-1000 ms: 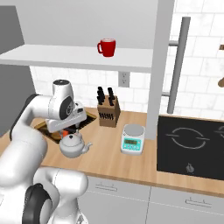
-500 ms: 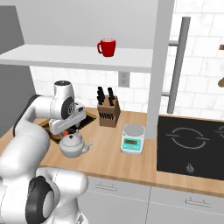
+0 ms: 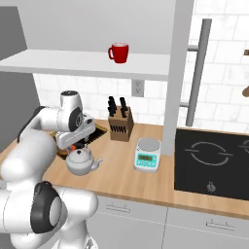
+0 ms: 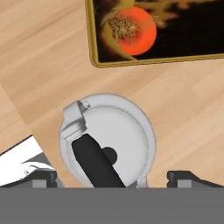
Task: Pick the kettle from the counter and place it on the tray. Then pick the mug from the cabinet and place it on the tray. Then close the cabinet doors.
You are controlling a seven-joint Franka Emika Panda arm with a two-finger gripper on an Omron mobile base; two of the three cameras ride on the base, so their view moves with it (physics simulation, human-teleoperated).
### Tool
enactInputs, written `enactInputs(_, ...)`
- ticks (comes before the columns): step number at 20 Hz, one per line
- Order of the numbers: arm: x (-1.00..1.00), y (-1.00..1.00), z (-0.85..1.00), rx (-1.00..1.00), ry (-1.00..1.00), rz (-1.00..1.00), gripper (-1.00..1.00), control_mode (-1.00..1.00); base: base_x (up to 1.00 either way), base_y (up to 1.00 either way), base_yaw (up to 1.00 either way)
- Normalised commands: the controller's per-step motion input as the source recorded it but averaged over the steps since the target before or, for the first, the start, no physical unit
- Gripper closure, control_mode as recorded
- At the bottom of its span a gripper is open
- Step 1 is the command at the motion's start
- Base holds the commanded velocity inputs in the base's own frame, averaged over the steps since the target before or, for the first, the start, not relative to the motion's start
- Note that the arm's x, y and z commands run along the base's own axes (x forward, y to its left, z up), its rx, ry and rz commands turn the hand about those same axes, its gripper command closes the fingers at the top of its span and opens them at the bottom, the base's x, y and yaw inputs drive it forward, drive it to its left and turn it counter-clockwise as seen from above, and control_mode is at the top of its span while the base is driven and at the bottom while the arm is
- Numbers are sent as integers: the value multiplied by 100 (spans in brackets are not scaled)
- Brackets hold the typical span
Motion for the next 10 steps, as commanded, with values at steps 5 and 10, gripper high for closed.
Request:
enactInputs(5, 13, 11, -20, -2, 4, 0, -100, -100, 0, 0, 0)
enactInputs(10, 5, 3, -7, 0, 3, 0, 100, -100, 0, 0, 0)
